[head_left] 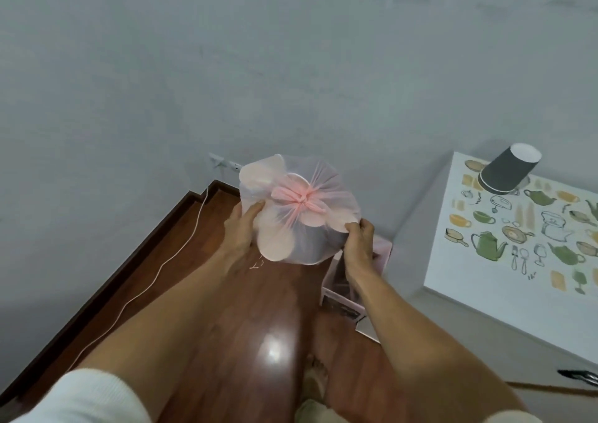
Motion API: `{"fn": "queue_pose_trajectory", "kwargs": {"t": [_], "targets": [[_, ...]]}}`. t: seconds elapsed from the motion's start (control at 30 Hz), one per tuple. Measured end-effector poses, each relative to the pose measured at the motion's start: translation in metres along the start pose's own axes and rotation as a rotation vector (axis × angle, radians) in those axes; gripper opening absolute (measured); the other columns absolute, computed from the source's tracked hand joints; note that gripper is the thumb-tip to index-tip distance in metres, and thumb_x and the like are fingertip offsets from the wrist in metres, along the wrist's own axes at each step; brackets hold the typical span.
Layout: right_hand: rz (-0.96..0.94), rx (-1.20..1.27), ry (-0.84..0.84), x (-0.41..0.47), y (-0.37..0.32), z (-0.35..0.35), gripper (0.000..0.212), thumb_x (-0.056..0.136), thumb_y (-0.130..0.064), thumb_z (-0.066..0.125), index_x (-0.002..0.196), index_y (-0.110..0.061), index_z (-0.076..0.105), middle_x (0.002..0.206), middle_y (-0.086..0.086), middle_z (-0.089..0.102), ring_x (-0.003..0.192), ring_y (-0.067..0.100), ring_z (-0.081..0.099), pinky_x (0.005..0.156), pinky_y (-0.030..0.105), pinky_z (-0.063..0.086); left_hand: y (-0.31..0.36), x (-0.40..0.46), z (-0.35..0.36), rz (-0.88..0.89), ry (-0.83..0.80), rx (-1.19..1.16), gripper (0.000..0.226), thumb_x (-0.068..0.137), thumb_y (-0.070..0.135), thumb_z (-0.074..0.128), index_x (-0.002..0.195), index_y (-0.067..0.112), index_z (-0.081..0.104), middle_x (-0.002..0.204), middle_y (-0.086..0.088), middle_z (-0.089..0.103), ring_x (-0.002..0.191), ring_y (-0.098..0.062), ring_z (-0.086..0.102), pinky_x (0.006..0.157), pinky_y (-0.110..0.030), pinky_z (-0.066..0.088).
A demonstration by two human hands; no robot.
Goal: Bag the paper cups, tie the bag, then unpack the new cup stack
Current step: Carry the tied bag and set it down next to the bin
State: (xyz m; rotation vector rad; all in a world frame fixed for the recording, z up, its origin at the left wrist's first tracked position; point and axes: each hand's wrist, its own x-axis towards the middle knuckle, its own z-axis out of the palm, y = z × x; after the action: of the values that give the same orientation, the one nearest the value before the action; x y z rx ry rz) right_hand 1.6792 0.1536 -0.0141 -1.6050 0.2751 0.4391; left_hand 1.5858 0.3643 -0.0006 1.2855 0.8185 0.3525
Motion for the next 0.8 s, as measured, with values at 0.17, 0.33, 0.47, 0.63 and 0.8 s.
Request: {"fn": "queue_pose_trajectory", "kwargs": {"t": [0.17,0.33,0.47,0.63,0.8], "targets": [[0.084,-0.003,0.037,0.062,0.022,0.027,0.055,0.077,-0.036,0.05,0.128,-0.017,0.048,0.121,0.013,0.064,0.112,0.035,0.06,0.096,0.051,0.048,-0.023,0.068,0.01,-0.041,-0.006,0.035,0.049,0.09,0.035,0.073,0.128,0.005,0.063,0.121,-0.011,0.072,0.105,-0.023,0.073,0.075,-0.031,0.061],[0.134,0.021,0.056,0.115,0.064,0.049,0.055,0.074,-0.034,0.053,0.127,-0.019,0.047,0.121,0.01,0.063,0.109,0.03,0.059,0.1,0.051,0.048,-0.071,0.136,0.011,-0.098,0.088,0.168,0.086,0.07,0.054,0.083,0.128,-0.001,0.051,0.126,-0.012,0.061,0.11,-0.024,0.067,0.077,-0.03,0.056],[0.156,0.042,0.095,0.161,0.124,0.077,0.047,0.072,-0.029,0.05,0.118,-0.017,0.047,0.115,0.01,0.064,0.105,0.03,0.061,0.095,0.05,0.051,-0.122,0.192,0.014,-0.078,0.07,0.228,0.069,0.083,0.033,0.08,0.135,0.005,0.044,0.13,-0.008,0.058,0.114,-0.023,0.063,0.084,-0.03,0.053],[0.199,0.063,0.184,0.228,0.24,0.124,0.051,0.077,-0.022,0.051,0.124,-0.004,0.055,0.109,0.015,0.067,0.097,0.035,0.064,0.085,0.046,0.054,-0.222,0.271,-0.004,-0.05,0.048,0.384,0.08,0.076,0.055,0.073,0.145,0.023,0.049,0.138,-0.005,0.056,0.12,-0.026,0.058,0.101,-0.041,0.05],[0.214,0.073,0.269,0.282,0.351,0.16,0.044,0.09,-0.018,0.048,0.133,-0.01,0.053,0.12,0.013,0.063,0.103,0.032,0.06,0.093,0.044,0.05,-0.332,0.339,-0.018,-0.05,-0.039,0.409,0.071,0.076,0.058,0.07,0.139,0.031,0.056,0.132,-0.002,0.064,0.113,-0.025,0.064,0.096,-0.04,0.053]]}}
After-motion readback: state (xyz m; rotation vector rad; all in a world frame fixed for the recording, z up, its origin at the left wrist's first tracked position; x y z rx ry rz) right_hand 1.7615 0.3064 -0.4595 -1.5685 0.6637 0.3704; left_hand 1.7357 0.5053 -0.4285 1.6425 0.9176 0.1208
